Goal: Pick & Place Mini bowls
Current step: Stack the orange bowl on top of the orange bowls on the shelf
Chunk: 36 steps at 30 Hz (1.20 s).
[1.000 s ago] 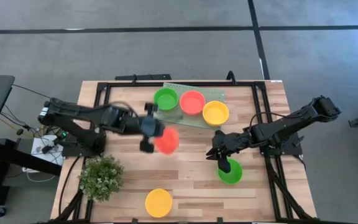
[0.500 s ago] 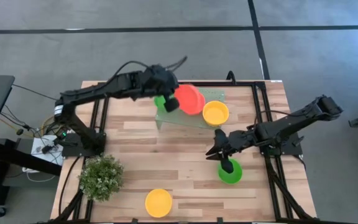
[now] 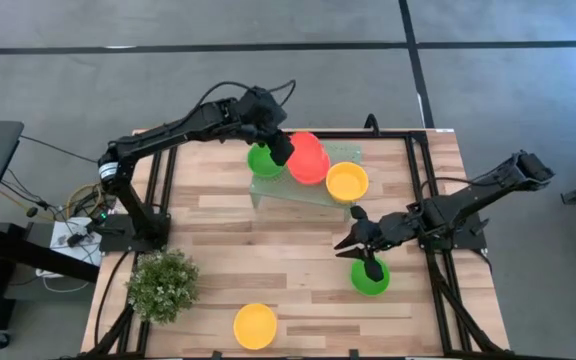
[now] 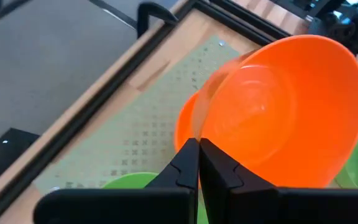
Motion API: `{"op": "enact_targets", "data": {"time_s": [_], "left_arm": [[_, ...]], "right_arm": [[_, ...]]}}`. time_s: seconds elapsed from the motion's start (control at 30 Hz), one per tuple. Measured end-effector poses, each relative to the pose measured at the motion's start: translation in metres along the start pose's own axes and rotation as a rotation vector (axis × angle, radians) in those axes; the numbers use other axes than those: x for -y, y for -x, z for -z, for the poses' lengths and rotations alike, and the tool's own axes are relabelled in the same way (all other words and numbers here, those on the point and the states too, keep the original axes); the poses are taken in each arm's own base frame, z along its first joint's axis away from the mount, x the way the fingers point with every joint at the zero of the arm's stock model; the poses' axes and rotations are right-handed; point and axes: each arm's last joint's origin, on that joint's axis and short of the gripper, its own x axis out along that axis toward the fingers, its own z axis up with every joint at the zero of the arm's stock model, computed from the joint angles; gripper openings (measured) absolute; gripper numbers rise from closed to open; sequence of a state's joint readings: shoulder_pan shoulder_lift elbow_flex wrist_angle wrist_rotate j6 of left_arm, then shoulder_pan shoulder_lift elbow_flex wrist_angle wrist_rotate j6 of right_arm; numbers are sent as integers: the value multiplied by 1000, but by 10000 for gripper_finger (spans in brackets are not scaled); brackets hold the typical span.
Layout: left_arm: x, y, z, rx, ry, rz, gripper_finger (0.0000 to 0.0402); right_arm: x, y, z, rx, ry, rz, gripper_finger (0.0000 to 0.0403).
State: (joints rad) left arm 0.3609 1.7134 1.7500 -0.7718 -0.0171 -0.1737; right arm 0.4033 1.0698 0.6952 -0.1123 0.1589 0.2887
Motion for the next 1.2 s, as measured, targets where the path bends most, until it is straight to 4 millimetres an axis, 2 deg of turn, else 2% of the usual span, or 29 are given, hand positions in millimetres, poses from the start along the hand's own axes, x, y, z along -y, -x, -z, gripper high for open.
{"op": "enact_targets", "data": {"time_s": [0.3, 0.87, 1.0, 1.2], "left_arm": [[0, -8, 2, -15, 0, 4, 4], [-3, -26, 19, -61, -12, -9, 6], [-2, -26, 16, -24, -17, -2, 21], [-2, -26, 14, -10, -19, 1, 70]], "right_arm": [[-1, 0, 0, -1, 2, -3, 82], [-1, 0, 0, -1, 2, -3, 82], [-1, 0, 0, -1, 2, -3, 82], [-1, 0, 0, -1, 2, -3, 82]]}}
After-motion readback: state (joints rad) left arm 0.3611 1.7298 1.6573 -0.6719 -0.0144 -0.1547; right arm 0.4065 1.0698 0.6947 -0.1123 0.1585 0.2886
